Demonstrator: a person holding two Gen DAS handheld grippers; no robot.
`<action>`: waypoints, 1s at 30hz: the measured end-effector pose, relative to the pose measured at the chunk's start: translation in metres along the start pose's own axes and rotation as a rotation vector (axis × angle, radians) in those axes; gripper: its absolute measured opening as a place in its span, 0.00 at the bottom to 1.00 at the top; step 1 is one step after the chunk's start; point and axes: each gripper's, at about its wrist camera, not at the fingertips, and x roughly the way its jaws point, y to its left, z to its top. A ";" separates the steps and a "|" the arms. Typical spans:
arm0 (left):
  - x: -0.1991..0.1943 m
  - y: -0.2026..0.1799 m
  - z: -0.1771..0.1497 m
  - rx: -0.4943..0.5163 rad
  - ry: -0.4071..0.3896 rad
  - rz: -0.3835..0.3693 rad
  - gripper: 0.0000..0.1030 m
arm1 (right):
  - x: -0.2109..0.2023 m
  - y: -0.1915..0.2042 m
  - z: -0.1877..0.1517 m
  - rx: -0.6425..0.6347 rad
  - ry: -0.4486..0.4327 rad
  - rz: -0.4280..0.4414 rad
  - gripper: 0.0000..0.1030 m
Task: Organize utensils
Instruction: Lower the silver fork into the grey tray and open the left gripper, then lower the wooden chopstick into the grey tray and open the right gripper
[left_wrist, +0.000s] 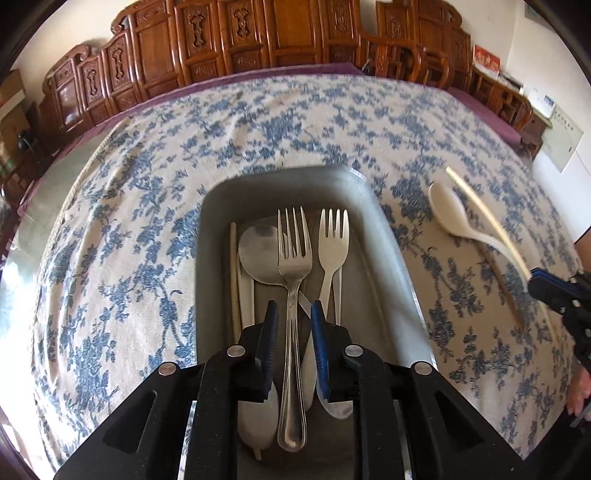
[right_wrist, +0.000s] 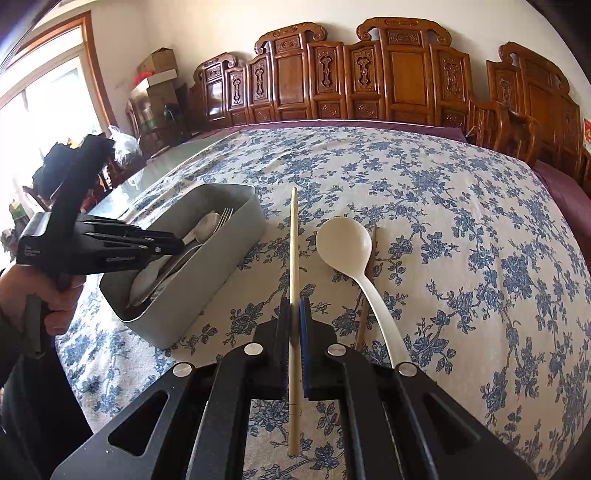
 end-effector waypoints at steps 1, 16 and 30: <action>-0.005 0.001 -0.001 -0.003 -0.013 -0.006 0.16 | -0.001 0.002 0.001 0.006 0.000 -0.006 0.06; -0.050 0.037 -0.017 -0.028 -0.147 -0.024 0.23 | -0.004 0.051 0.030 0.077 -0.016 0.061 0.06; -0.070 0.071 -0.024 -0.078 -0.207 -0.038 0.23 | 0.068 0.109 0.060 0.118 0.073 0.104 0.06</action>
